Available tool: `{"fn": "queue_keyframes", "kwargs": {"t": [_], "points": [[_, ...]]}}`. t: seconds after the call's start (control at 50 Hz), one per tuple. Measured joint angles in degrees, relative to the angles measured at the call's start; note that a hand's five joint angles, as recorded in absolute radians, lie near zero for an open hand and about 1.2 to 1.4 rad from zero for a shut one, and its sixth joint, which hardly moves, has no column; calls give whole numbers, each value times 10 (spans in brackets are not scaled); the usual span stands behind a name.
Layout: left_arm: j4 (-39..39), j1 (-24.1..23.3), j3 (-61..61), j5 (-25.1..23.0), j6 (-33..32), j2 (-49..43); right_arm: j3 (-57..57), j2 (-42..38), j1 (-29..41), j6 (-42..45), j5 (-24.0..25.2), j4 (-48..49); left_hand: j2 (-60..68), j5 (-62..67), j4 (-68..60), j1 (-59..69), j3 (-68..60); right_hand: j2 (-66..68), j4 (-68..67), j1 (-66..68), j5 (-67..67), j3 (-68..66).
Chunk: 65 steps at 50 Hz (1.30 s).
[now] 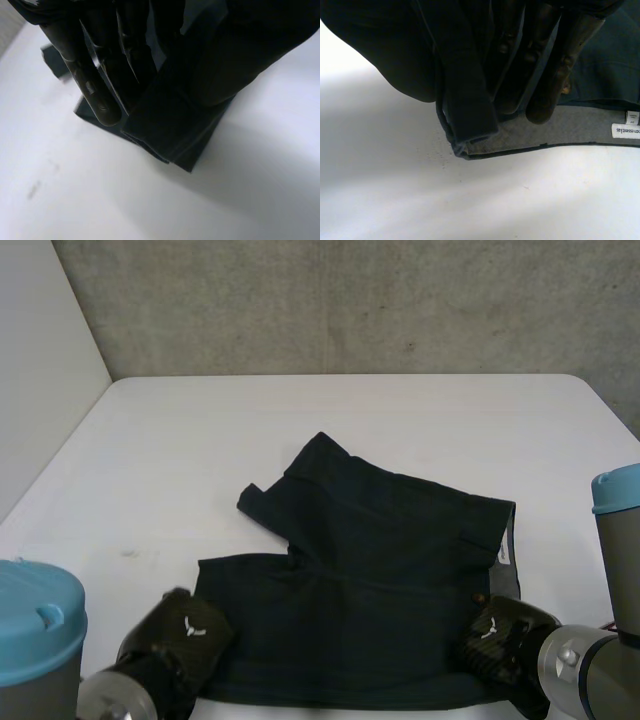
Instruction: Fold the shorts.
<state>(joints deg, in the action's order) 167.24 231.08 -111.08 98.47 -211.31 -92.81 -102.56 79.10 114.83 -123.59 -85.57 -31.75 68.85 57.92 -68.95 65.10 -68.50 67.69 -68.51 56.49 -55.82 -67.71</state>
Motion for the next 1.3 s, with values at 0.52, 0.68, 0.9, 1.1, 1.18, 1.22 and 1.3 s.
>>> {"fn": "queue_keyframes", "kwargs": {"t": [0.52,0.68,0.9,1.1,1.18,1.22,1.3], "points": [[458,41,549,-70,-177,-506,255,-213,-40,-37,-119,361,0,2,0,0,0,0,0,0,0,0],[503,43,621,-150,-151,-602,338,-304,-40,-42,-122,431,-447,-433,439,-474,430,-523,526,-438,495,519],[567,38,489,-104,-84,-475,283,-189,-59,-173,-112,430,-571,-553,571,-539,562,-546,549,-447,517,555],[403,42,305,-65,99,-257,134,-64,-114,-281,-11,308,-571,-553,571,-539,562,-546,549,-447,517,555],[243,42,269,-61,189,-220,65,-55,-140,-312,43,285,-571,-553,571,-539,562,-546,549,-447,517,555],[184,43,258,-61,229,-215,50,-56,-146,-318,52,294,-571,-553,571,-539,562,-546,549,-447,517,555],[134,48,238,-62,293,-218,11,-83,-160,-327,65,364,-570,-553,570,-537,562,-437,446,-355,417,435]]}}
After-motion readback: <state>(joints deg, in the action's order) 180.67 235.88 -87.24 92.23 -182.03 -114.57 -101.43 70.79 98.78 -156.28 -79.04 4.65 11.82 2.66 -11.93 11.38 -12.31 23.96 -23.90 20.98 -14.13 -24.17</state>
